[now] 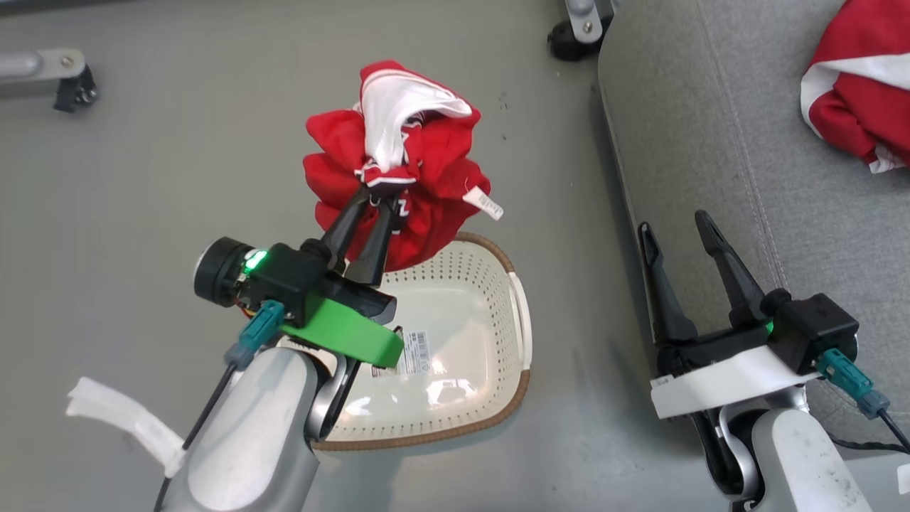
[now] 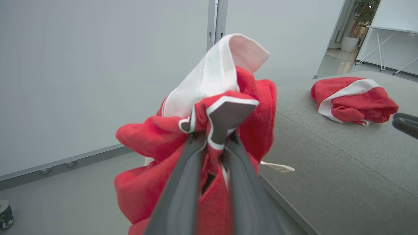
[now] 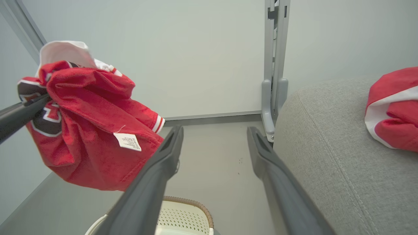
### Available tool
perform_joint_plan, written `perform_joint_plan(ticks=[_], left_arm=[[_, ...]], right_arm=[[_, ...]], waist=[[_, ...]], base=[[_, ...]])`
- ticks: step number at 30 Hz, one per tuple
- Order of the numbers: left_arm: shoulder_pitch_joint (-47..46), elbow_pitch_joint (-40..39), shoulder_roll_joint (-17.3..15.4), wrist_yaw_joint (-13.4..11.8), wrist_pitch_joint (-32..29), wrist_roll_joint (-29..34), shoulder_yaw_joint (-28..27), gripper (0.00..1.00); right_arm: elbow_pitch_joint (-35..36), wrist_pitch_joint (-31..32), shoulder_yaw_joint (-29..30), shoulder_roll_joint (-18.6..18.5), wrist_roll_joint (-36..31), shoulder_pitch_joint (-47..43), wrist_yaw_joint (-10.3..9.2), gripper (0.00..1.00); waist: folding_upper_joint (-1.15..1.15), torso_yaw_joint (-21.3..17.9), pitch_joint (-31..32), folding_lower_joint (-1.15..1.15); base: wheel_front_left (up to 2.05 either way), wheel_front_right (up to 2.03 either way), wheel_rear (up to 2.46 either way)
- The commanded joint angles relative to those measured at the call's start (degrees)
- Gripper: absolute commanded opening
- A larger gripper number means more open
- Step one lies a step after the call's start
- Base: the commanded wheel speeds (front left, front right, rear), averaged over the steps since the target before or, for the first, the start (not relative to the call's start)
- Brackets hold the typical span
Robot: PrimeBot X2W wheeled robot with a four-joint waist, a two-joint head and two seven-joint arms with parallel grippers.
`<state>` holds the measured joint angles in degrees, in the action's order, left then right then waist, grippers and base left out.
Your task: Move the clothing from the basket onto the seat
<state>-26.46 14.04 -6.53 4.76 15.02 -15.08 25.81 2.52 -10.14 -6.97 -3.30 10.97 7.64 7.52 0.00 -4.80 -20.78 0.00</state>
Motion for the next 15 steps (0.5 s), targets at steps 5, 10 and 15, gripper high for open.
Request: perform_joint_plan(ticks=[5, 10, 15], left_arm=[[3.5, -7.9, 0.8, 0.1, 0.2, 0.2, -2.6, 0.00], [6.5, -14.1, 1.1, 0.5, 0.2, 1.1, -4.3, 0.00], [10.2, -18.1, 1.1, 0.7, 0.2, 1.9, -5.0, 0.00]], right_arm=[[0.5, 1.3, -0.2, -0.4, 0.0, -2.3, -0.06, 1.00], [0.8, 2.3, -0.5, -0.5, -0.4, -4.2, -0.06, 1.00], [1.4, 3.4, -0.8, -0.5, -0.6, -5.9, -0.06, 1.00]], waist=[[0.00, 1.2, 5.1, 0.00], [0.00, 1.1, 7.8, 0.00], [0.00, 1.0, 10.5, 0.00]], base=[[0.00, 0.00, 0.00], [0.00, 0.00, 0.00], [0.00, 0.00, 0.00]])
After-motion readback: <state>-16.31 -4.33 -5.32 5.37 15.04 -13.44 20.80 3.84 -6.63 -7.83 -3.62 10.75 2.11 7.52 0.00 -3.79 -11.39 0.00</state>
